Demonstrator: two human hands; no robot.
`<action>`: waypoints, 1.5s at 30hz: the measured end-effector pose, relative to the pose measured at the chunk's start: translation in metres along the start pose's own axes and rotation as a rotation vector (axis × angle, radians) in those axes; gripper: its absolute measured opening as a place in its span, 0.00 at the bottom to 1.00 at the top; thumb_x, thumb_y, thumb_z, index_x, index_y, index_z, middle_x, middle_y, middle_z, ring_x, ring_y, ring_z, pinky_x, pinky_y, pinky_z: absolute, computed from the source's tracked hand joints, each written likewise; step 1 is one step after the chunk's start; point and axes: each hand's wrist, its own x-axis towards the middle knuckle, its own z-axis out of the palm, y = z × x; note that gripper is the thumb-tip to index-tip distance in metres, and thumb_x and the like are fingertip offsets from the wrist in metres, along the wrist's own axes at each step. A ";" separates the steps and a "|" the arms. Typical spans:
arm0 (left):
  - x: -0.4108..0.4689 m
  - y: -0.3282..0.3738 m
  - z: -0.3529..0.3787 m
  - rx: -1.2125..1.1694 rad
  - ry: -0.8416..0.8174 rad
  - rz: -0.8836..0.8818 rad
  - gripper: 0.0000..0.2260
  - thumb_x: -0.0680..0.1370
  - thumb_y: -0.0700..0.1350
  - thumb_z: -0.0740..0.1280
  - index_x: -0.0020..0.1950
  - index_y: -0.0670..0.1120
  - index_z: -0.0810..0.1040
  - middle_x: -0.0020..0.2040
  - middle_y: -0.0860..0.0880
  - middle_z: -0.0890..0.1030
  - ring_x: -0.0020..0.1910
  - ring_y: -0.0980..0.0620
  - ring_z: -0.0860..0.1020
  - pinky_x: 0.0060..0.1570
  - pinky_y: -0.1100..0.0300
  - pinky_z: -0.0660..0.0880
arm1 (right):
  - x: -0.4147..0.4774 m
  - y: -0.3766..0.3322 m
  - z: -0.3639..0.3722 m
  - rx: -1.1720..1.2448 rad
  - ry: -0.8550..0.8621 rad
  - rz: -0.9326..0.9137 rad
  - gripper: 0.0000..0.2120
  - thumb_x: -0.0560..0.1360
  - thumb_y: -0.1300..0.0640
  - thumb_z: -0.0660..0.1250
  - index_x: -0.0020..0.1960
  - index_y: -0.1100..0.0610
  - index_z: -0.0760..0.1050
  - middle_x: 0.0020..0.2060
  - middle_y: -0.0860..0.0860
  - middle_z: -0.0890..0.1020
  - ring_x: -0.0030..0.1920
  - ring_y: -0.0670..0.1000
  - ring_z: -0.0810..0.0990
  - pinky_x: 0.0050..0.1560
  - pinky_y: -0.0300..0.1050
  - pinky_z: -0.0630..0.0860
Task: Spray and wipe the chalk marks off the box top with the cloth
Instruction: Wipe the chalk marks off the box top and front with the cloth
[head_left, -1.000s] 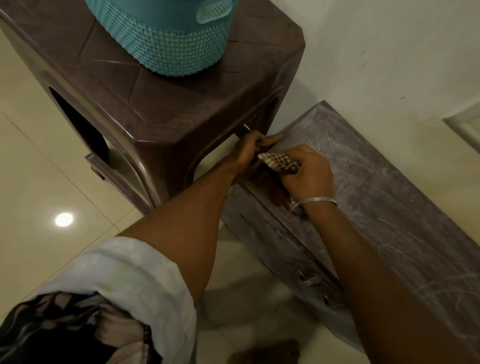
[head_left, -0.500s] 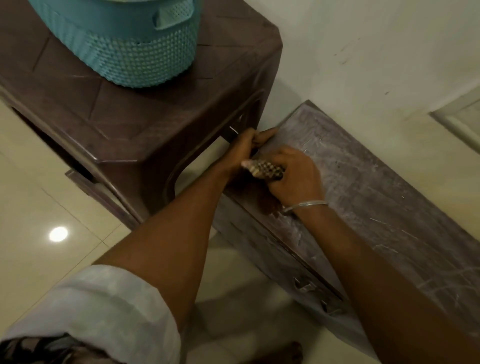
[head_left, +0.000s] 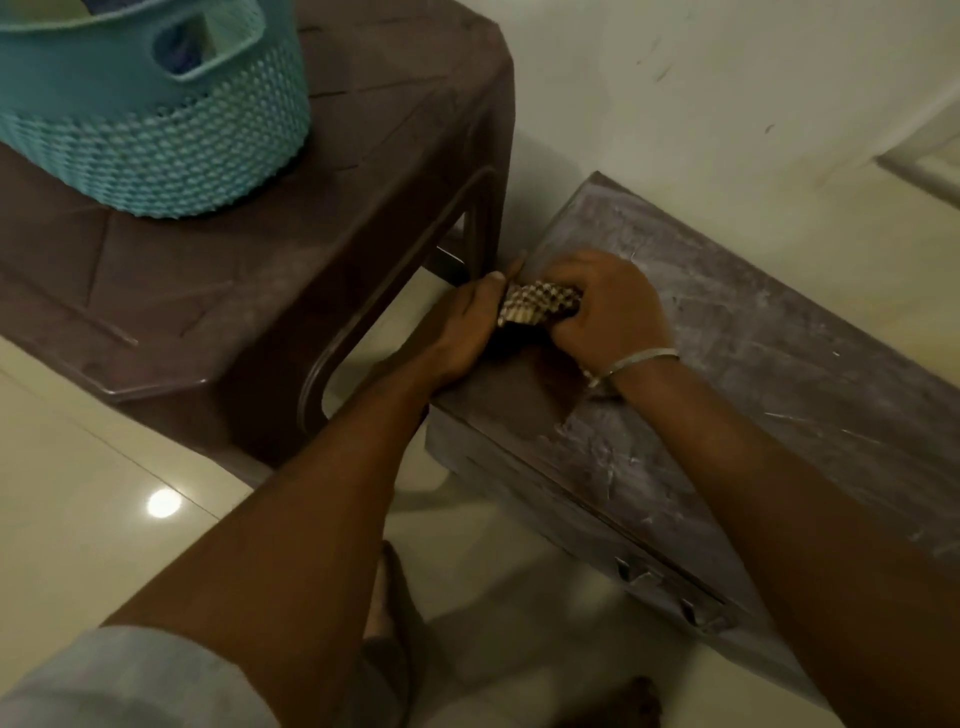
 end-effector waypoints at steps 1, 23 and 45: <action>0.000 0.000 0.001 0.016 0.036 -0.017 0.22 0.85 0.55 0.49 0.72 0.50 0.73 0.68 0.47 0.76 0.64 0.53 0.74 0.59 0.63 0.66 | 0.005 0.000 0.001 0.000 0.033 0.049 0.18 0.64 0.60 0.68 0.53 0.52 0.82 0.48 0.50 0.81 0.49 0.55 0.78 0.44 0.47 0.76; 0.009 0.012 0.006 0.053 0.090 -0.085 0.22 0.86 0.53 0.49 0.69 0.44 0.74 0.65 0.41 0.77 0.64 0.44 0.76 0.65 0.53 0.70 | 0.030 0.021 -0.005 -0.065 0.064 0.056 0.16 0.68 0.58 0.69 0.55 0.50 0.82 0.52 0.49 0.81 0.50 0.55 0.79 0.46 0.49 0.78; 0.016 0.021 0.013 0.131 0.108 -0.044 0.18 0.85 0.52 0.49 0.54 0.47 0.76 0.54 0.41 0.80 0.55 0.42 0.78 0.57 0.50 0.74 | 0.047 0.035 -0.013 -0.059 0.007 0.044 0.15 0.68 0.59 0.69 0.53 0.50 0.83 0.48 0.52 0.83 0.47 0.56 0.81 0.46 0.47 0.78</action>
